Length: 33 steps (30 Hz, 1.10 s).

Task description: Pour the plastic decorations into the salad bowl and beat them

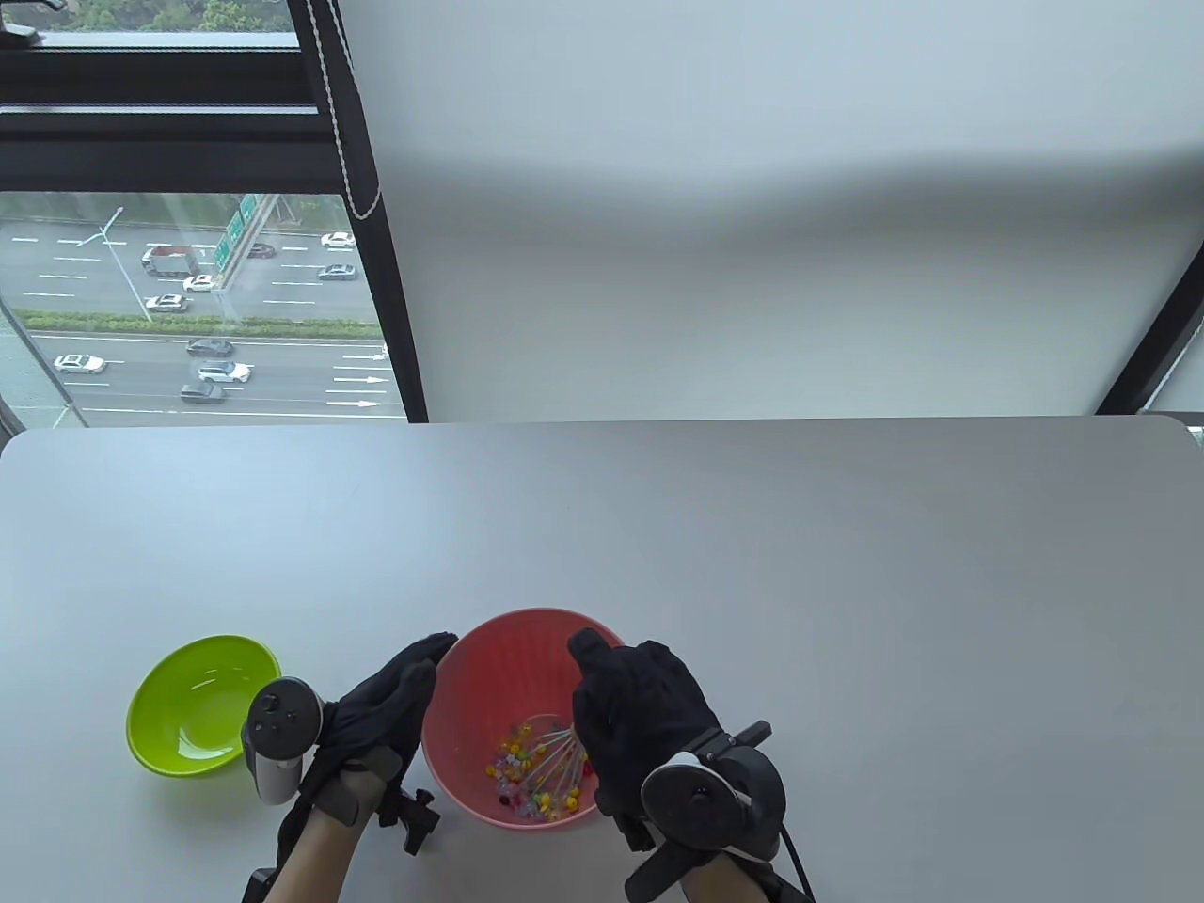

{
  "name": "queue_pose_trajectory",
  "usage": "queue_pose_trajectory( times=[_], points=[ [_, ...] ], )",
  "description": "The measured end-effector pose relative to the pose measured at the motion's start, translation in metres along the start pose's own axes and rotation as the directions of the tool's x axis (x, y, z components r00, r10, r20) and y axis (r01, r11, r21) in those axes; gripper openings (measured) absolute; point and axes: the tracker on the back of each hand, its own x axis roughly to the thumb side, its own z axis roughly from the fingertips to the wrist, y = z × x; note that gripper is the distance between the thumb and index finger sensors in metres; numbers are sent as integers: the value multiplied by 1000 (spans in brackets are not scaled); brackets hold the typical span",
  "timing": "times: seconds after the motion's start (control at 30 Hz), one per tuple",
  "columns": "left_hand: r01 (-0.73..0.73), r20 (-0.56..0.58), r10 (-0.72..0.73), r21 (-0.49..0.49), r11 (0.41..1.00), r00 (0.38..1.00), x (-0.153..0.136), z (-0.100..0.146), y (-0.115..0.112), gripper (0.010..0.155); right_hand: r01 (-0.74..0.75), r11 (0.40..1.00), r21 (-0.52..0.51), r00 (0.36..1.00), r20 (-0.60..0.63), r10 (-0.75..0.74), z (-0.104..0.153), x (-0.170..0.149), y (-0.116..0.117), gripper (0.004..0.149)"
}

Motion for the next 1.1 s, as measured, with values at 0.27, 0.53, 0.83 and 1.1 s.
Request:
queue_pose_trajectory(
  times=[0.27,0.53,0.83,1.1],
  points=[
    [-2,0,2,-1,1000,1000,0,0,0,61,-53,998,27,998,43,52,1,5,8,55],
    [-1,-1,1,0,1000,1000,0,0,0,61,-214,977,-16,971,106,215,3,12,7,54],
    [-1,1,1,-1,1000,1000,0,-1,0,61,-246,968,-48,962,106,250,3,10,4,52],
    [0,1,0,0,1000,1000,0,0,0,61,-254,963,-90,960,94,262,4,9,-4,51]
  ],
)
